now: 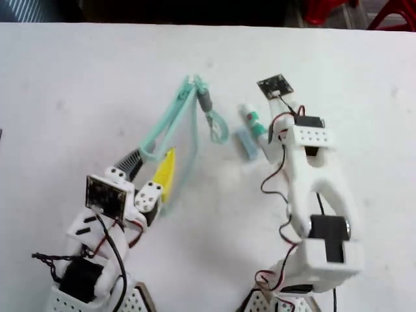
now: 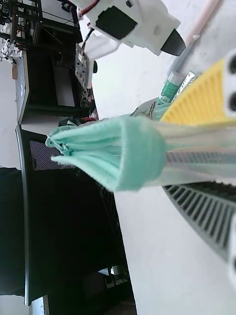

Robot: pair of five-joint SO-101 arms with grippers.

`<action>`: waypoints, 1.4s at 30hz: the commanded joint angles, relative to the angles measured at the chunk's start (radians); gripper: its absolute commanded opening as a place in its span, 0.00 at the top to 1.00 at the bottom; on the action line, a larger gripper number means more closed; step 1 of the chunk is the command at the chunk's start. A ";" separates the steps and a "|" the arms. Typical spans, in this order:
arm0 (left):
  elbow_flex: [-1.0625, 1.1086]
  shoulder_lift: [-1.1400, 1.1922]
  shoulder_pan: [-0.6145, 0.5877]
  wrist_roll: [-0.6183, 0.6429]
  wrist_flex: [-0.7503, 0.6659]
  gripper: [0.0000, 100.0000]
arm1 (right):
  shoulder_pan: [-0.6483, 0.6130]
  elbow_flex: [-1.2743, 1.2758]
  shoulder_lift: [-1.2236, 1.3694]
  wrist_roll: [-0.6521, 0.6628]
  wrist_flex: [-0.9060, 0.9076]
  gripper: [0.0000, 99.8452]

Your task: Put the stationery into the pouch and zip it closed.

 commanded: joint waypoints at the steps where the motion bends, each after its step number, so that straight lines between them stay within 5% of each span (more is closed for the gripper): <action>1: -0.003 0.010 -0.007 -0.005 -0.026 0.87 | 0.010 -0.117 0.091 0.009 -0.012 0.76; 13: -0.003 0.010 0.001 -0.008 -0.026 0.87 | 0.015 -0.394 0.366 0.009 -0.007 0.76; 18: -0.003 0.010 0.001 -0.008 -0.025 0.87 | 0.015 -0.430 0.400 0.011 0.025 0.98; 42: -0.003 0.010 0.002 -0.005 -0.023 0.87 | 0.104 -0.434 0.395 -0.112 0.038 0.98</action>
